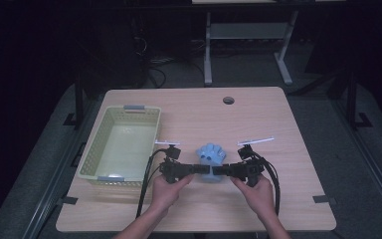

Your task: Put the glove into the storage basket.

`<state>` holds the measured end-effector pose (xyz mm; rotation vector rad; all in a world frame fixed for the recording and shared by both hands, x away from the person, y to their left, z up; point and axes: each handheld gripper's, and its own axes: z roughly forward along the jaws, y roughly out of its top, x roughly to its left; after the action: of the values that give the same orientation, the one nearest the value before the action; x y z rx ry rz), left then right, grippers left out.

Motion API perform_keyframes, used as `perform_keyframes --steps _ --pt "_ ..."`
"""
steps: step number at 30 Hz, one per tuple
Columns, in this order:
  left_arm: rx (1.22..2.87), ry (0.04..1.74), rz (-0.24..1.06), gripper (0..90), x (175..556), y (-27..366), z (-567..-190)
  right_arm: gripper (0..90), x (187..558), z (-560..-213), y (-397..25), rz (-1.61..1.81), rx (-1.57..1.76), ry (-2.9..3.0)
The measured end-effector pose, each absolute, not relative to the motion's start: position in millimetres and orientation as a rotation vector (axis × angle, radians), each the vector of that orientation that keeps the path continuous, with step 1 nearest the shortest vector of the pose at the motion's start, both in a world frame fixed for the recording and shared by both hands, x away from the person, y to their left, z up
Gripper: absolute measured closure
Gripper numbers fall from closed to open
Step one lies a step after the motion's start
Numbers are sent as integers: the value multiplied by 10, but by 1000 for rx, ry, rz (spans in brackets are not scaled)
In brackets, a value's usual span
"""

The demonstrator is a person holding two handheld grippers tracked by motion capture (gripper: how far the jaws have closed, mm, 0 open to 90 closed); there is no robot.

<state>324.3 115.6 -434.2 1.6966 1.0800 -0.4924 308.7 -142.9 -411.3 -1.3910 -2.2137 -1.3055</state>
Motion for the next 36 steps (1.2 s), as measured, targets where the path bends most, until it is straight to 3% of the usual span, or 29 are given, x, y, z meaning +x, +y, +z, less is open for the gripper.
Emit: perform_keyframes --steps 36 --pt "1632 1062 -437 688 3213 1822 -3996 702 3272 -3709 -829 -1321 -1227 -2266"
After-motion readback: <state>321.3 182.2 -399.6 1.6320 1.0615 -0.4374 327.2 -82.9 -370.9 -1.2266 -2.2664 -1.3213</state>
